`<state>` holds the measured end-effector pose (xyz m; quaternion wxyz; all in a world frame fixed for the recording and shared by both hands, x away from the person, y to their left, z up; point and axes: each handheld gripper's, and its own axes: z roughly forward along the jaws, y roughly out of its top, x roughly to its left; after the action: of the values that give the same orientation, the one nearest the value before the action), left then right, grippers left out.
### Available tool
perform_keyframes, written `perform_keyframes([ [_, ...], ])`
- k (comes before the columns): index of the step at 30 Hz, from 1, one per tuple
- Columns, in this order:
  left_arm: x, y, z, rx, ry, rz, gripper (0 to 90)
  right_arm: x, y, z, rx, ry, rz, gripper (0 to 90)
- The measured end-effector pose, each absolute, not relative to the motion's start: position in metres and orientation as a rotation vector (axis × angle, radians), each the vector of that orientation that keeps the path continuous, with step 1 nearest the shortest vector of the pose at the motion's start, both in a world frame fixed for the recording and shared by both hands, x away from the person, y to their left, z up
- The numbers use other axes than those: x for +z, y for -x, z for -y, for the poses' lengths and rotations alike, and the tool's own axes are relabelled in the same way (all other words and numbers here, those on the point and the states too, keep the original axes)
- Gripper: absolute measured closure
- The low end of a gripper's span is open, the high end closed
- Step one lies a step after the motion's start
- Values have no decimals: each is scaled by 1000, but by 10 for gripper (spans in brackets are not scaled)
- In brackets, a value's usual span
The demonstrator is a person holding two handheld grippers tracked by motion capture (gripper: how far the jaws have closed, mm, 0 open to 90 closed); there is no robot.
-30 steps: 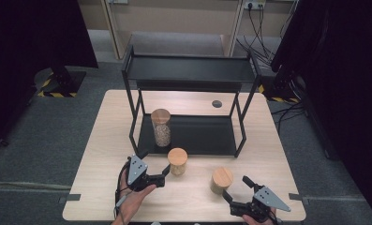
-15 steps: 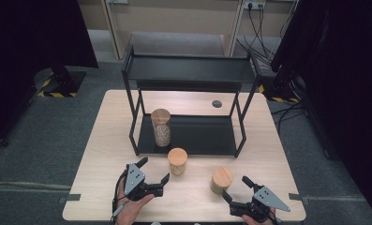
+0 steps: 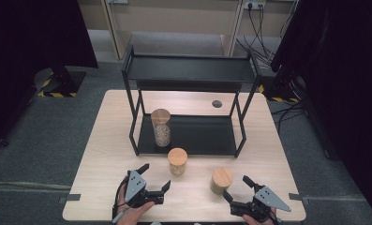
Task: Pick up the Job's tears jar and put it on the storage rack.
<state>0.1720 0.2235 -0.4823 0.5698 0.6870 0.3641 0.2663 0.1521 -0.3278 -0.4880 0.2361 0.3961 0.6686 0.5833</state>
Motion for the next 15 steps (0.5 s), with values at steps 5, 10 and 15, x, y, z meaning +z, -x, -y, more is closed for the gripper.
perform_keyframes([
  [5,-485,-171,-224,628,-1607,-854,23,-489,-152,328,1602,-1081,-1835,28],
  [10,-489,-169,-226,627,-1597,-859,23,-489,-153,328,1605,-1077,-1836,28],
  [15,-492,-167,-227,626,-1592,-868,23,-490,-154,328,1609,-1073,-1840,28],
])
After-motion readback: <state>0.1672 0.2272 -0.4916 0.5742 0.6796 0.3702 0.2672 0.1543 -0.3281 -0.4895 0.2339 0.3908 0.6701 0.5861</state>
